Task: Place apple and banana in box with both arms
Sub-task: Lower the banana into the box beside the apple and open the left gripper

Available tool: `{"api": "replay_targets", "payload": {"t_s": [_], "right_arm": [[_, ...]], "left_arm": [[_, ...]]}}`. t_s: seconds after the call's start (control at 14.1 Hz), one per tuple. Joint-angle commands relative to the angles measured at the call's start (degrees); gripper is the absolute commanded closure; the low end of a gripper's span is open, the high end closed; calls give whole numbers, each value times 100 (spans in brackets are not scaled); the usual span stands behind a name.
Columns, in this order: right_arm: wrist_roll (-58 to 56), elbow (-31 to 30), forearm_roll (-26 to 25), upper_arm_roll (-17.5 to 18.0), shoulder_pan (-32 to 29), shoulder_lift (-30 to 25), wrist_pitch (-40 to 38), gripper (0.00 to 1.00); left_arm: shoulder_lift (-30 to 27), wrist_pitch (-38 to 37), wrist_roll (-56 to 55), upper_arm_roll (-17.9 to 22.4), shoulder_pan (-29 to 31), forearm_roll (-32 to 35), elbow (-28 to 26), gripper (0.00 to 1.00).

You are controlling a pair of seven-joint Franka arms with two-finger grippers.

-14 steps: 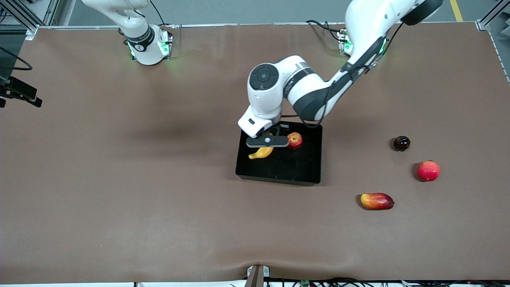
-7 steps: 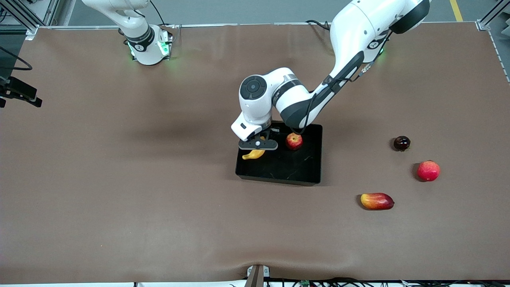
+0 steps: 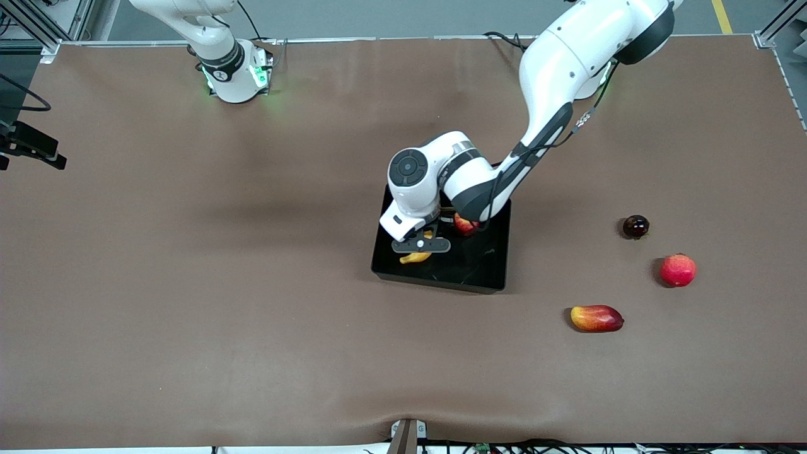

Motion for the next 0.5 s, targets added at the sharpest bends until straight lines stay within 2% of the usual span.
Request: {"api": "replay_targets", "payload": {"t_s": [0.0,0.14,0.21,0.36,0.43], "right_arm": [[80,90,41,67,-97,10,-78,0],[88,90,41,67,-97,10,-78,0],[80,90,41,59,-97,10,-77,0],[80,90,41,59,-105,10,-86,0],[80,90,41,59,-97,10,-86,0]], "left_arm": [[161,-30,11,64,-142,52,131,100],[223,-30,37,82,-142,61,131,100],[232,-30,55,82,-116,61,131,94],[197,-30,64,82,-72,52,131,66],[145,-38,38,82,-46,43,149,45]]}}
